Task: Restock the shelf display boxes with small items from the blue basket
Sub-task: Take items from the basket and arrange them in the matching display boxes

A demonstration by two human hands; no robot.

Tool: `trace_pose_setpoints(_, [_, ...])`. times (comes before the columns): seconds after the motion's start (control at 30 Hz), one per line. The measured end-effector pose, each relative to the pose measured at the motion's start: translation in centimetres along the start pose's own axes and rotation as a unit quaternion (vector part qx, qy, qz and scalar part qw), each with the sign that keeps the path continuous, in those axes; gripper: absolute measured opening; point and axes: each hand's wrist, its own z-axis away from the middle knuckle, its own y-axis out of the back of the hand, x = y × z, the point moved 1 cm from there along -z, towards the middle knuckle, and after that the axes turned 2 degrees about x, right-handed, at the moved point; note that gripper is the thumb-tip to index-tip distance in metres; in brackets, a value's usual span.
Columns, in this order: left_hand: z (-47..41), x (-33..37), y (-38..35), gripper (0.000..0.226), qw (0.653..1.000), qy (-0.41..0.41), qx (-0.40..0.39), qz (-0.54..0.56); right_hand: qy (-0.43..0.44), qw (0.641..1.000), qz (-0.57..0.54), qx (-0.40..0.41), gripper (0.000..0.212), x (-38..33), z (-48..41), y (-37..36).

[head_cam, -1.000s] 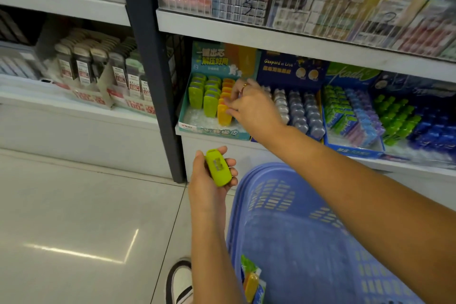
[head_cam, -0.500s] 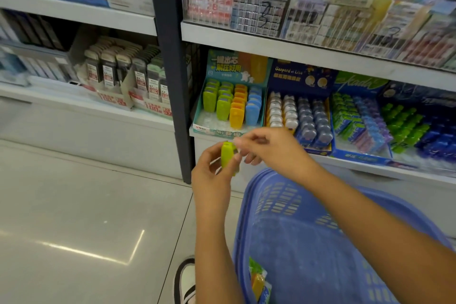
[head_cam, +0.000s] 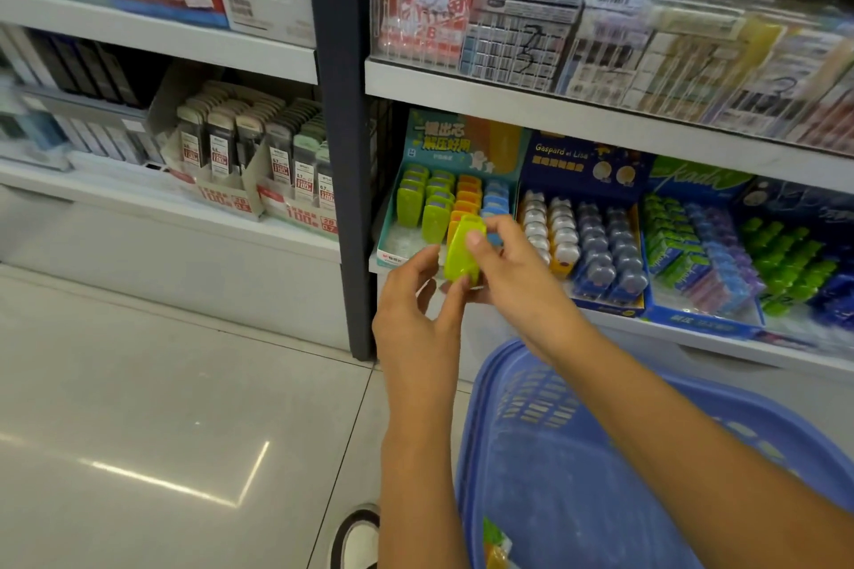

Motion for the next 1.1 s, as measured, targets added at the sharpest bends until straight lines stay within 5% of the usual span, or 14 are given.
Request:
trace_pose_setpoints(0.1, [-1.3,-0.6,0.0,0.04,0.996,0.008,-0.032,-0.084,0.091,0.986,0.136,0.035,0.028,-1.1,-2.7,0.5])
trace_pose_setpoints(0.23, [-2.5,-1.6,-0.2,0.056,0.969,-0.005,-0.108,-0.223,0.197,0.915,0.341,0.085,0.034,-3.0,-5.8,0.2])
trace_pose_setpoints(0.47, [-2.5,-2.7,-0.2,0.061,0.951,-0.02,-0.132,-0.278,0.259,0.839,0.479,-0.022,0.038,-4.1,-9.9,-2.4])
trace_pose_setpoints(1.1, [-2.1,-3.6,0.1,0.062,0.959,-0.031,-0.14,-0.246,0.251,0.858,0.448,0.024,0.034,-0.6,-11.2,-3.3])
